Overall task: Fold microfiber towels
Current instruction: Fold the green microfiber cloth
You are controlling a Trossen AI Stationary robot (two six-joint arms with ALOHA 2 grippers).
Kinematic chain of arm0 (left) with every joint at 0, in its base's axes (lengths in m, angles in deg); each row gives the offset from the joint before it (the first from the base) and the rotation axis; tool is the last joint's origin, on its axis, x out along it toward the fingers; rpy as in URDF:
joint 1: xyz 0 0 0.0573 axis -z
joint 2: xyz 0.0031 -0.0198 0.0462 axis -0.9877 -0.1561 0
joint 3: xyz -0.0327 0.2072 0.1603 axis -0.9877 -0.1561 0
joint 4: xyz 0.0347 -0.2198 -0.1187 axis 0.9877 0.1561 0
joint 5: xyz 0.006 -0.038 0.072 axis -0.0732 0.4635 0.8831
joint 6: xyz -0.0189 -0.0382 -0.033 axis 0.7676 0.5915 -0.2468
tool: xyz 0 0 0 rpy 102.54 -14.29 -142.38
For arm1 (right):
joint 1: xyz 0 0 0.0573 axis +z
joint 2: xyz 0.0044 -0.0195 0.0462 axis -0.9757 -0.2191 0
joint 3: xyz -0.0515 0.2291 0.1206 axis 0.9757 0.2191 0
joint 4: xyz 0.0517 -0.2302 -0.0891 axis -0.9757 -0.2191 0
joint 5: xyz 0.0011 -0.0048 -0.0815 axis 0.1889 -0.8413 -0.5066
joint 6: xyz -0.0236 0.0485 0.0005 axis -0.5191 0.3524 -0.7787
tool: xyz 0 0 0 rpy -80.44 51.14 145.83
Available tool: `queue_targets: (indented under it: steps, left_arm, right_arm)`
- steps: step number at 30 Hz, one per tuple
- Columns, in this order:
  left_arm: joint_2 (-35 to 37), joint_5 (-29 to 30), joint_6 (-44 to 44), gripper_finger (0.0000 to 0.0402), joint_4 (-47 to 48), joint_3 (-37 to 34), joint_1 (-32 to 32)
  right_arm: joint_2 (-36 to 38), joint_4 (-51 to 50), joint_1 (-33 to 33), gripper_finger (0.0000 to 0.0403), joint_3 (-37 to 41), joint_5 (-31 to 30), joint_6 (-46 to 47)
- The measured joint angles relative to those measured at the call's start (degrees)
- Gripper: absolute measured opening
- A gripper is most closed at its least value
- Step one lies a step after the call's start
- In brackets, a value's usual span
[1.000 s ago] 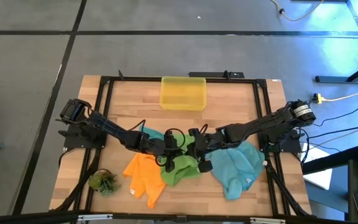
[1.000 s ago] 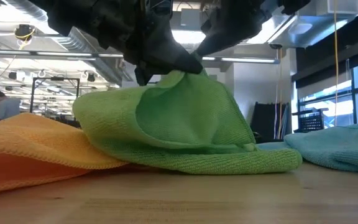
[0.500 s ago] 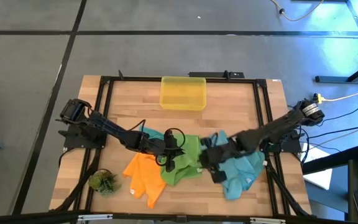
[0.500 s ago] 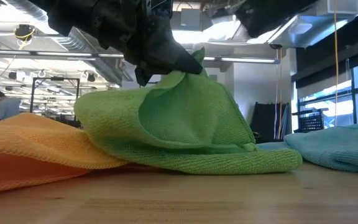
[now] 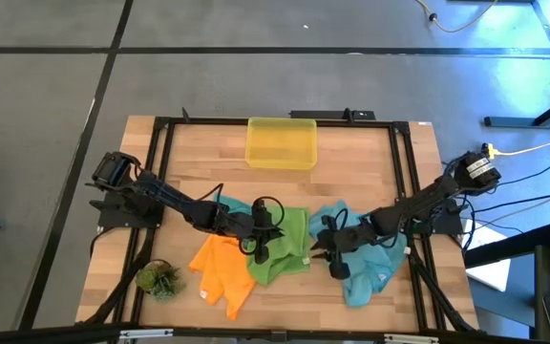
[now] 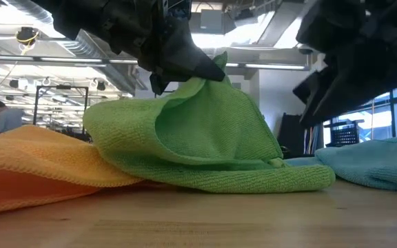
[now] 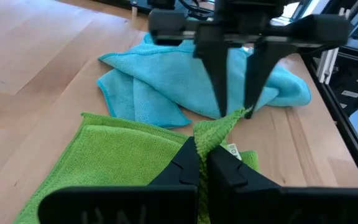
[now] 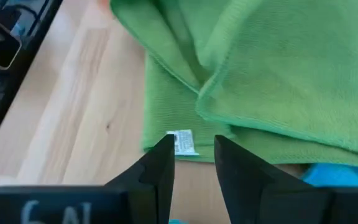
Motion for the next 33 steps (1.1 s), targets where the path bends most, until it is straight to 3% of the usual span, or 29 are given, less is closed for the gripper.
queue_targets:
  steps: [10, 17, 33]
  left_arm:
    - [0.0, 0.1, -0.3, 0.0000, -0.1, 0.0, -1.1]
    - [0.0, 0.1, -0.5, 0.0000, -0.1, 0.0, -1.0]
    - [0.0, 0.0, -0.5, 0.0000, 0.0, 0.0, -1.0]
  right_arm:
    - [0.0, 4.0, -4.4, 0.0115, 4.0, -1.3, 0.9]
    - [-0.1, 7.0, -4.4, 0.0115, 4.0, 1.0, 1.1]
    - [-8.1, 14.0, -4.5, 0.0115, 4.0, 3.8, 1.3]
